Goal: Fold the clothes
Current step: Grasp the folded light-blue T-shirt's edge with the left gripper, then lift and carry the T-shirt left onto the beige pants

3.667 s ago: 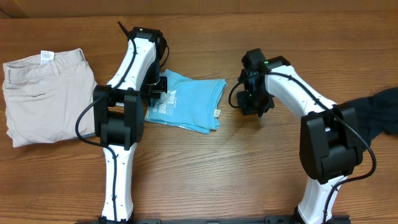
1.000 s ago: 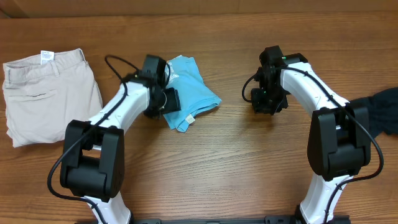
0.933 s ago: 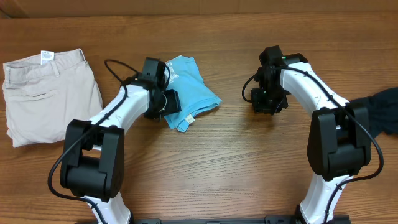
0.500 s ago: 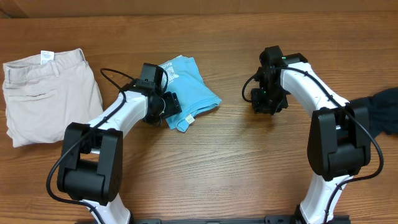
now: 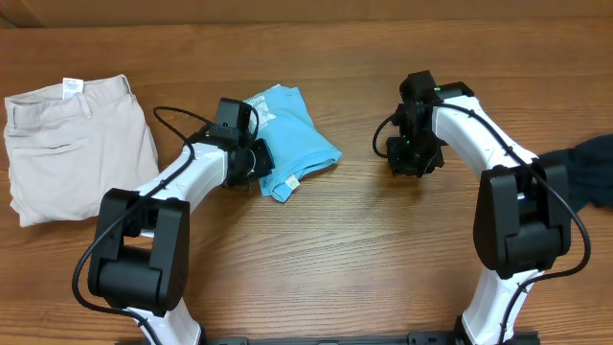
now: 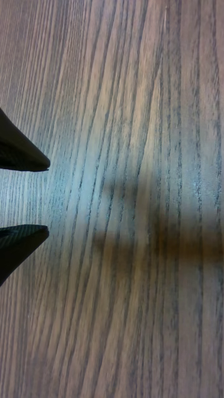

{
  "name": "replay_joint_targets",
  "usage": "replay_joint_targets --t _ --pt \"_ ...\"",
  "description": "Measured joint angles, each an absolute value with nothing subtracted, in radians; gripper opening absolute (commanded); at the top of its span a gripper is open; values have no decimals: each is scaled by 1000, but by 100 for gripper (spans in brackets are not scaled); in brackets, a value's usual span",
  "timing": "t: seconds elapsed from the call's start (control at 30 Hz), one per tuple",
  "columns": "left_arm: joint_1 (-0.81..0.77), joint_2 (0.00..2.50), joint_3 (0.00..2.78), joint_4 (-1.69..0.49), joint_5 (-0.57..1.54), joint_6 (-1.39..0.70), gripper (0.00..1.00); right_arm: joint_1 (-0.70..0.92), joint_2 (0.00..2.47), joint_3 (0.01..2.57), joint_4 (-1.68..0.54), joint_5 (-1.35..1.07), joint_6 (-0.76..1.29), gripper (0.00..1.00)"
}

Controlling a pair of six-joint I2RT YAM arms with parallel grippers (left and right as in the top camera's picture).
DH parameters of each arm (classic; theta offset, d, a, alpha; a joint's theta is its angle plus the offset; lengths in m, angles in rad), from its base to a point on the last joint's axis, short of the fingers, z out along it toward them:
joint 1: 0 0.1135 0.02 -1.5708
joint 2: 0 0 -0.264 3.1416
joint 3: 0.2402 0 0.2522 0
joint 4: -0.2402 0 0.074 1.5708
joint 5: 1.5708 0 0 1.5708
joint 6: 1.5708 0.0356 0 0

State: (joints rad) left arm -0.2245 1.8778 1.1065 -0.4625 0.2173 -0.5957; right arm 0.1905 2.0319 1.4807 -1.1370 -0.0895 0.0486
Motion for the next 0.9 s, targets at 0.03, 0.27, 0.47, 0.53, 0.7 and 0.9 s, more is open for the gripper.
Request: replay_joint_targets --t 0.03,0.27,0.47,0.53,0.7,0.9 --pt "-224 1878 1107 -471 217 -594 6 190 2032 1481 -1137 -89 49 32" --pt "-188 1862 1110 -553 204 -539 4 191 2032 1481 -1138 -89 48 32" --pt "-25 1804 1279 -769 190 -374 4 190 2032 1480 -1138 -89 49 32" --pt "20 1793 1372 -822 189 -310 4 191 2032 1480 -1138 -89 49 32" --pt "54 1766 1522 -930 181 -161 4 191 2032 1480 -1138 -89 49 32" --pt "52 1765 1602 -1051 161 -48 4 191 2032 1480 -1143 -89 49 32"
